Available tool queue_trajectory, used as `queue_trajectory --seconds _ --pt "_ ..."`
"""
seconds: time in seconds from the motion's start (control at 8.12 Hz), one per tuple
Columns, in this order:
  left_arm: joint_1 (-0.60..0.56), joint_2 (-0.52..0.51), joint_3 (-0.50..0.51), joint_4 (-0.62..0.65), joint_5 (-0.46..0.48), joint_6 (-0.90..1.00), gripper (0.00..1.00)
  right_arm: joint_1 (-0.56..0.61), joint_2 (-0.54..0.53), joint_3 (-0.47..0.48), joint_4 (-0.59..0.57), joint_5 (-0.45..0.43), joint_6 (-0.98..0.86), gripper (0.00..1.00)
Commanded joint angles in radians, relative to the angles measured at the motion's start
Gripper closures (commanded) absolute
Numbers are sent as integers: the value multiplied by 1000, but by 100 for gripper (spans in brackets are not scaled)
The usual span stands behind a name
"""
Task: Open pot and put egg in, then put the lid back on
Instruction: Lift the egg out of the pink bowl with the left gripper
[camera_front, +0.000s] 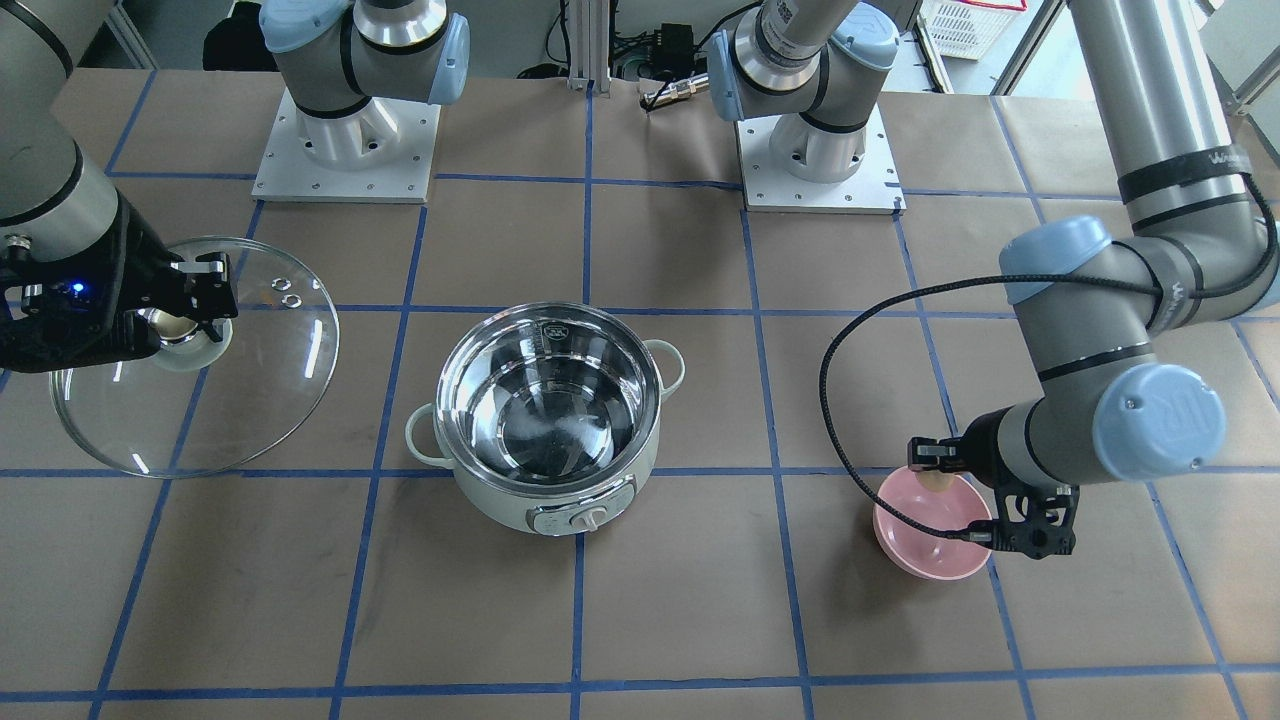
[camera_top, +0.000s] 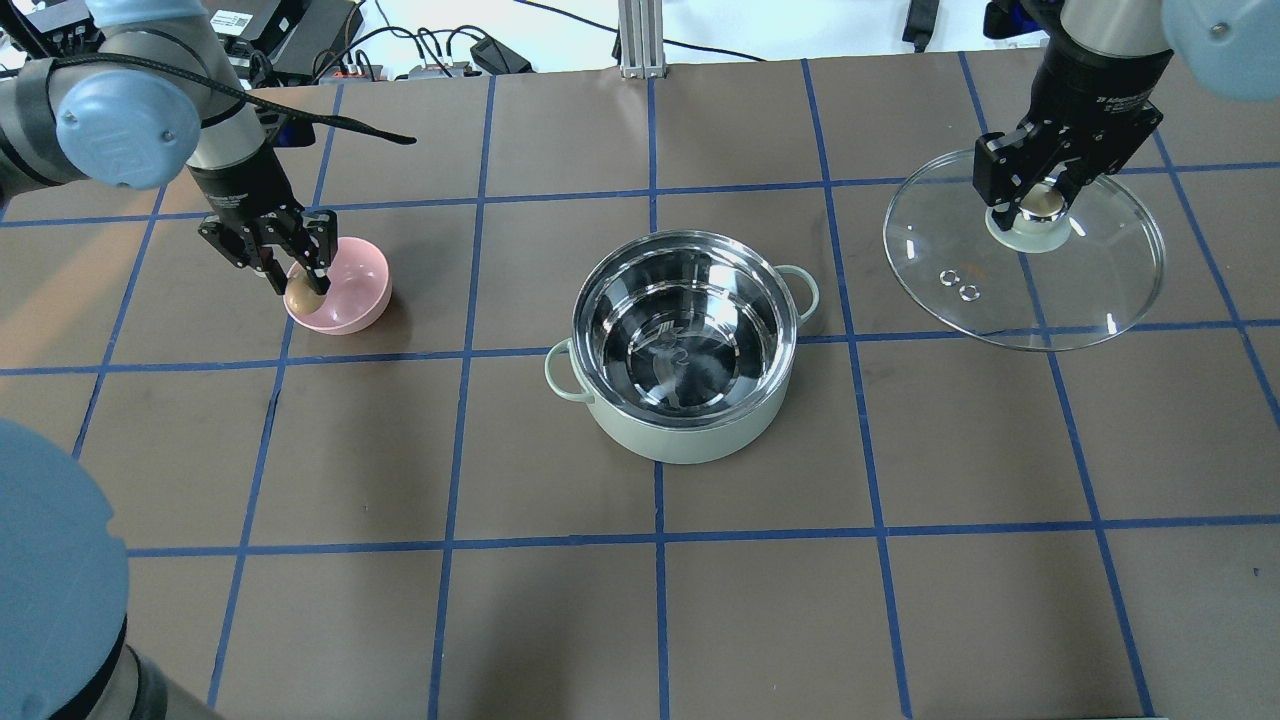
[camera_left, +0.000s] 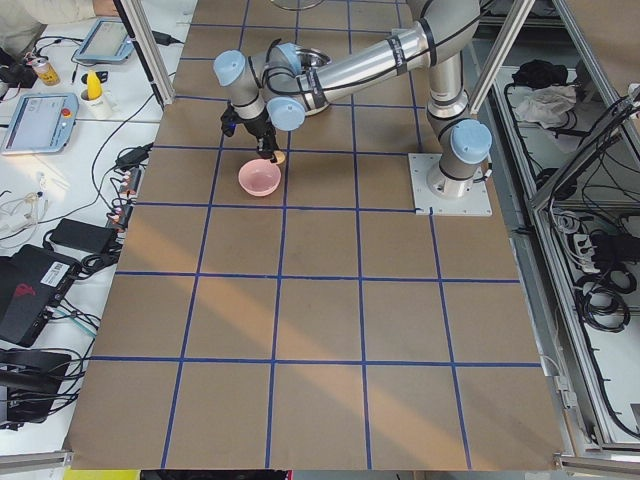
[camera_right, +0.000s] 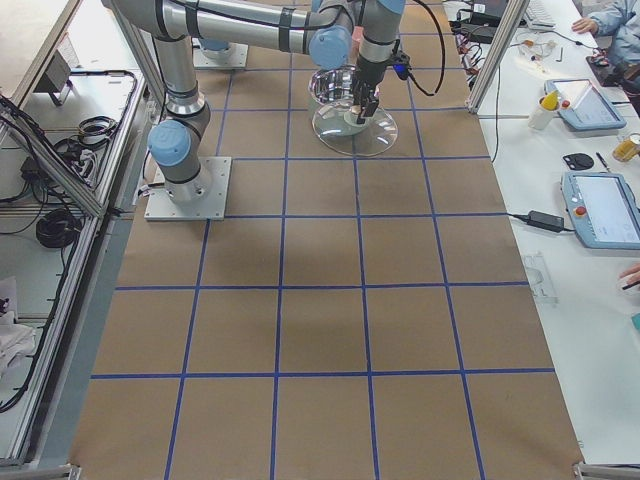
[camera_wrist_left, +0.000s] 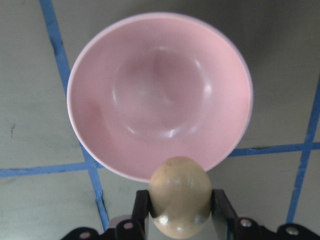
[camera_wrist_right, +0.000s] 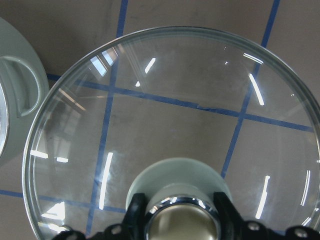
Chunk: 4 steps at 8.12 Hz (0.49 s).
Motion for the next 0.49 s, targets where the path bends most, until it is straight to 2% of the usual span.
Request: queue_trajectory --seconds 0.0,0.12,0.37 --pt "-77 106 6 -27 -6 -137 100 0 0 0 0 0 -1 100" --pt "-144 115 31 -25 -6 -227 100 0 0 0 0 0 -1 100" --pt "-278 114 100 -25 -8 -286 100 0 0 0 0 2 -3 100"
